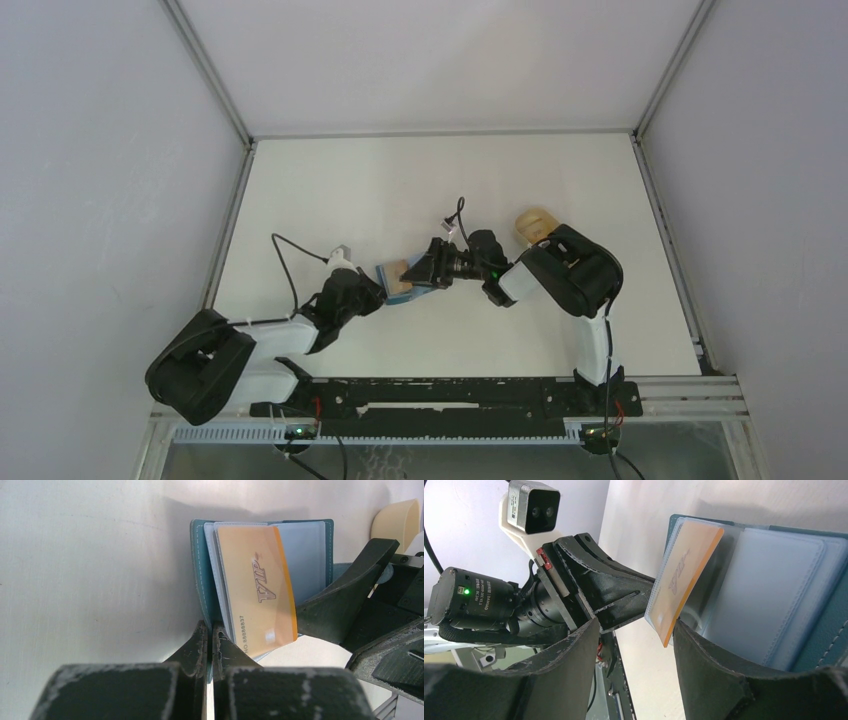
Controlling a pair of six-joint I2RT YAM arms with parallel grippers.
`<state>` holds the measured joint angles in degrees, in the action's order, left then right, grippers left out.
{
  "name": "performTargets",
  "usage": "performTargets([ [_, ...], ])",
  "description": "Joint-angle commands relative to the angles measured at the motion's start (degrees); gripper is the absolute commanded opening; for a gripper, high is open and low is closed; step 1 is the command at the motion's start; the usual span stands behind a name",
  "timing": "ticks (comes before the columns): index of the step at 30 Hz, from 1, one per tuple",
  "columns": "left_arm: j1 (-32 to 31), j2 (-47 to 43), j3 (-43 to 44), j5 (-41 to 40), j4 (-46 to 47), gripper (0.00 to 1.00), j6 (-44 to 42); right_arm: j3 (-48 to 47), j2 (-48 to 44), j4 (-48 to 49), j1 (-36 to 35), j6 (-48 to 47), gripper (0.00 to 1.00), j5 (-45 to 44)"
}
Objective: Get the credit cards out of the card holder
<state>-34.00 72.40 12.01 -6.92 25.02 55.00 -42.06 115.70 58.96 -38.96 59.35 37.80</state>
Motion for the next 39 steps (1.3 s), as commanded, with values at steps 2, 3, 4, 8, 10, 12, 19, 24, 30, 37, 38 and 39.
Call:
performTargets([
  [2, -0.4, 0.3, -1.3, 0.4, -8.2, 0.00, -3.7, -0.9, -3.6, 4.7, 0.5, 0.0, 0.64, 1.2],
  [3, -0.4, 0.3, -1.2, 0.4, -8.2, 0.00, -3.7, -0.9, -3.5, 4.7, 0.5, 0.0, 0.64, 1.1],
  [4, -0.4, 0.3, -1.2, 0.5, -8.2, 0.00, -3.7, -0.9, -3.3, 4.7, 0.4, 0.1, 0.64, 0.9],
  [8, -0.4, 0.6, -0.9, 0.5, -8.3, 0.00, -3.8, -2.0, -2.6, 2.3, -0.2, -0.8, 0.64, 0.9],
  [10, -0.5, 0.8, -0.7, 0.6, -8.2, 0.00, -3.8, -3.4, -2.2, -0.4, -0.8, -1.8, 0.64, 1.3],
  [12, -0.5, 1.0, -0.7, 0.7, -8.1, 0.00, -3.8, -4.7, -1.6, -2.0, -1.8, -2.4, 0.64, 1.9],
  [19, -0.4, 1.1, -0.7, 0.8, -8.1, 0.00, -3.8, -7.1, 0.3, -1.7, -3.6, -1.3, 0.64, 1.9],
  [24, -0.4, 1.0, -0.6, 0.8, -8.1, 0.00, -3.7, -7.1, 1.3, 4.2, -3.9, 1.9, 0.64, 2.3],
  [30, -0.4, 0.4, -0.7, 0.6, -8.7, 0.00, -3.8, -6.5, 1.7, 12.4, -3.9, 5.6, 0.63, 3.3],
  [37, -0.4, 0.0, -0.6, 0.4, -9.2, 0.00, -3.8, -5.4, 1.3, 14.2, -2.4, 6.7, 0.63, 4.2],
  [38, -0.4, 0.0, -0.6, 0.4, -9.2, 0.00, -3.8, -5.1, 1.2, 14.2, -2.1, 6.6, 0.63, 4.3],
  [39, -0.4, -0.1, -0.5, 0.3, -9.3, 0.00, -3.8, -4.9, 1.1, 14.3, -1.8, 6.5, 0.63, 4.5],
])
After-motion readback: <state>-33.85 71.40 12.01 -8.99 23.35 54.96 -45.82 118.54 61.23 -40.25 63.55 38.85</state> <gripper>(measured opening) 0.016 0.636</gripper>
